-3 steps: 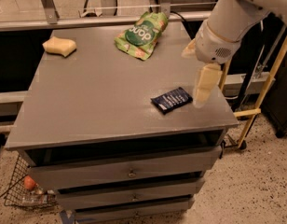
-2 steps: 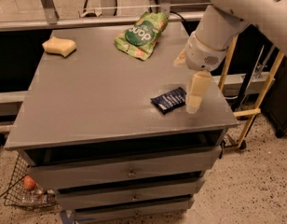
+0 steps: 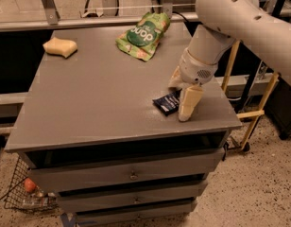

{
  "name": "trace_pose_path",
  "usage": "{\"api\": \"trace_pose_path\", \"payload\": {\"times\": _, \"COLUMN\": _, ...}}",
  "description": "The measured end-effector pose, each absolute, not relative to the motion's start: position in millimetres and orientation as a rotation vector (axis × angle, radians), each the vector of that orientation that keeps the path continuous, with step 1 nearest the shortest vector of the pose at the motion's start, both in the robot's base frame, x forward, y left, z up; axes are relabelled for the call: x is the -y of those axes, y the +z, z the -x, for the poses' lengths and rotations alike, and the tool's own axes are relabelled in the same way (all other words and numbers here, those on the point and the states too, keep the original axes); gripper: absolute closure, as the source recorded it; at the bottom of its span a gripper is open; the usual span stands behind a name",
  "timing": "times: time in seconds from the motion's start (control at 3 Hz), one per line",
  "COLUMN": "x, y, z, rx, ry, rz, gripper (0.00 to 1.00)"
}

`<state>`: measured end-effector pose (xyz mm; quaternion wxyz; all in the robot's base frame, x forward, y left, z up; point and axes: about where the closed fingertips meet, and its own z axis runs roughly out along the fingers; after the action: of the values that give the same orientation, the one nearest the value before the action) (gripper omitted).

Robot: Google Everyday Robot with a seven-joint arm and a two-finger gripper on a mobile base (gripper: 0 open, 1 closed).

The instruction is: Move rxbar blueberry near green rice chip bag

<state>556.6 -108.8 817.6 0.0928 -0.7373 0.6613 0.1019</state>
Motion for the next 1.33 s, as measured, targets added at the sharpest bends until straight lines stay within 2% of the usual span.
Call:
{"api": "trace_pose_path", "payload": {"times": 1.0, "x": 111.4, "y": 828.5, "z": -556.5, "rx": -1.972, "ry": 0.32, "rz": 2.182, "gripper": 0.94}}
{"api": "trace_pose_path", "payload": {"times": 1.33, "x": 133.1, "y": 853.4, "z": -567.2, "rx": -1.973, "ry": 0.25, "rz": 2.097, "gripper": 1.0}}
